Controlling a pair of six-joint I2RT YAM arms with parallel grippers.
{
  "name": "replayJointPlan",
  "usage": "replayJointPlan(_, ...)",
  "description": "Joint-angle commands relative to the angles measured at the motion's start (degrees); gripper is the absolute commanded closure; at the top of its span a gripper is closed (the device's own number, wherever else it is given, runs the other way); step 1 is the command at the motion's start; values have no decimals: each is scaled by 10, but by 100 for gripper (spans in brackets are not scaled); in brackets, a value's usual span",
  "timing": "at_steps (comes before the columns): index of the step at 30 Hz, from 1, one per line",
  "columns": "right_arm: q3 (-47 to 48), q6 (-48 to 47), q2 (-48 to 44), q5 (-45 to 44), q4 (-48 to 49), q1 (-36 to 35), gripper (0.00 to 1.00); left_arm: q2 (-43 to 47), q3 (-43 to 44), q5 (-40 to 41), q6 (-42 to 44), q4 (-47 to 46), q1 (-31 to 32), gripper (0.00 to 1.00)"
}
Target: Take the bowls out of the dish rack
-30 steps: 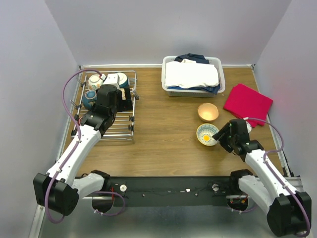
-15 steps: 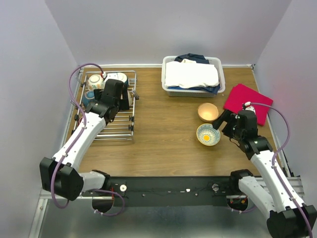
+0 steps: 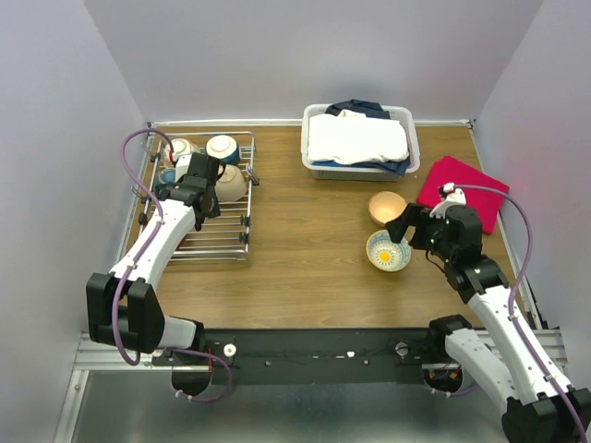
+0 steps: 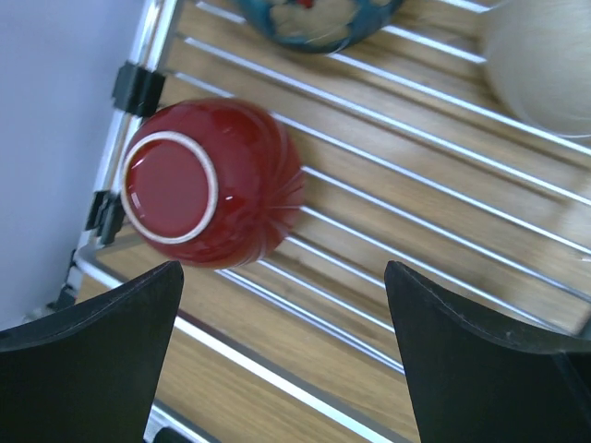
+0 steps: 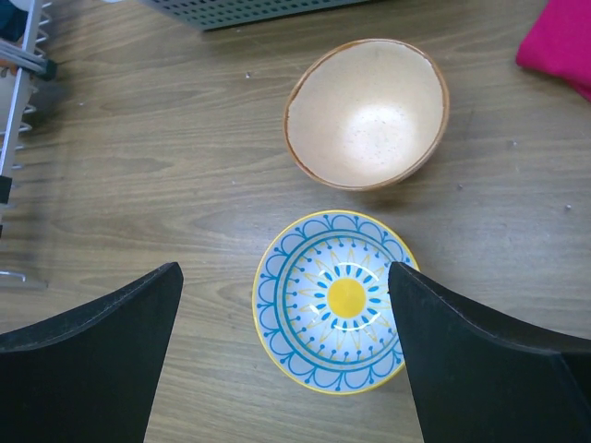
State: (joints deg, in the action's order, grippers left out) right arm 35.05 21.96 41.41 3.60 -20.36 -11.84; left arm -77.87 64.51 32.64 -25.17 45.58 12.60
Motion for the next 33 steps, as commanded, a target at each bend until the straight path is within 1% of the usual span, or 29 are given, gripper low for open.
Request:
replayJointPlan(1,-28,-21,-7,37,44,-5,0,-18,-20,68,-8,12,-19,1)
replayJointPlan(8,-41,-32,-12,56,69,-10,0,-86,-10,137,13,14,-25,1)
replayJointPlan(12,-47,-37,-15,53,69,-13,0,-125,-4,155,35,15,-25,1)
replayJointPlan(16,-49,-38,-16,53,72,-13,0,-168,7,177,37,24,-25,1)
replayJointPlan(26,-53,-39,-10,51,80,-16,0,-230,9,225,56,21,-24,1)
replayJointPlan(33,-55,-38,-10,50,83,-17,0,-258,6,247,52,30,-15,1)
